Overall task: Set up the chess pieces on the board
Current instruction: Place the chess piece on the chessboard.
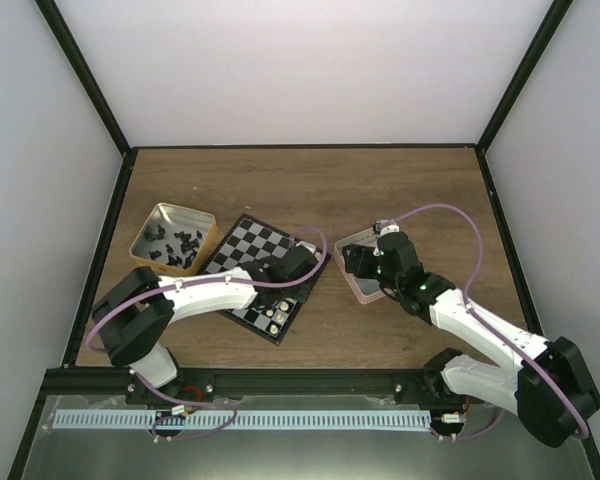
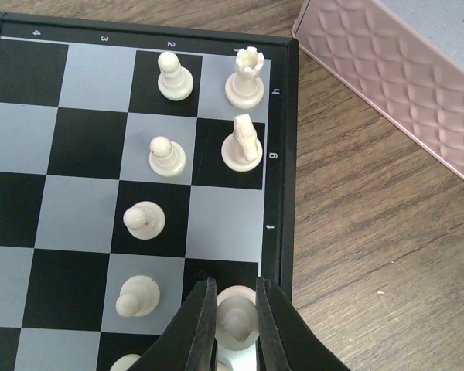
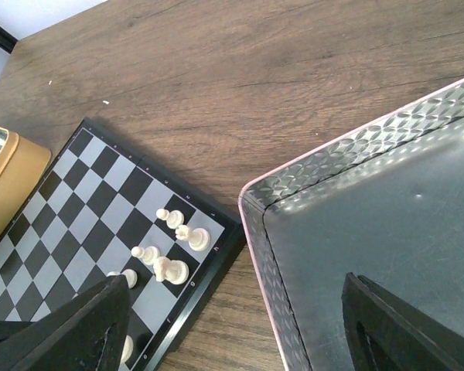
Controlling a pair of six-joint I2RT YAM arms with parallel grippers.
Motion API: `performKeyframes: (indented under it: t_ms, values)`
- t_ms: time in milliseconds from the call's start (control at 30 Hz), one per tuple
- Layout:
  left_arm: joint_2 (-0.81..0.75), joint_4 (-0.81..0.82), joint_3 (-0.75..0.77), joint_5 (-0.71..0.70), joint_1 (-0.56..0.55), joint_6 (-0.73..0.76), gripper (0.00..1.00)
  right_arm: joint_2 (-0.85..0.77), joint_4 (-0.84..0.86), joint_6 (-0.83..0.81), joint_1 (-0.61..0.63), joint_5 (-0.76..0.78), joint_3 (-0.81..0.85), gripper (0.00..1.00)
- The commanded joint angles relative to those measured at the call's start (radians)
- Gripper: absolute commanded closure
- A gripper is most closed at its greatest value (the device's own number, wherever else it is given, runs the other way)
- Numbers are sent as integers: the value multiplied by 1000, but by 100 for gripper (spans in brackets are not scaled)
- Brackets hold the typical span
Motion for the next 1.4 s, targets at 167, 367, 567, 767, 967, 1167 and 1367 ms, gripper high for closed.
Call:
performKeyframes:
  t_ms: [167,367,567,767,967,1167,1367]
  values:
    - [33,34,-12,-29,-4,24,86,12,9,6,-11,-3,6,24]
    - [21,23,-6,-33,-4,26,77,18,3,7,-14,-16,16,24]
    - [-23,5,-7,-36,-4,28,73,2,-8,11,-19,-10,18,23]
    - [-77,-25,6,-60,-4,27,69,-28,-42,37,-25,39,22,23]
    - [-196,-52,11,-96,-4,-5,61,0,-208,116,-77,210,73,25]
    - [-405,-52,-39,-262,-2,-57,58,76,-315,149,-118,389,95,43]
    - [-600,1,-132,-321,2,-48,52,153,-323,162,-154,425,131,56]
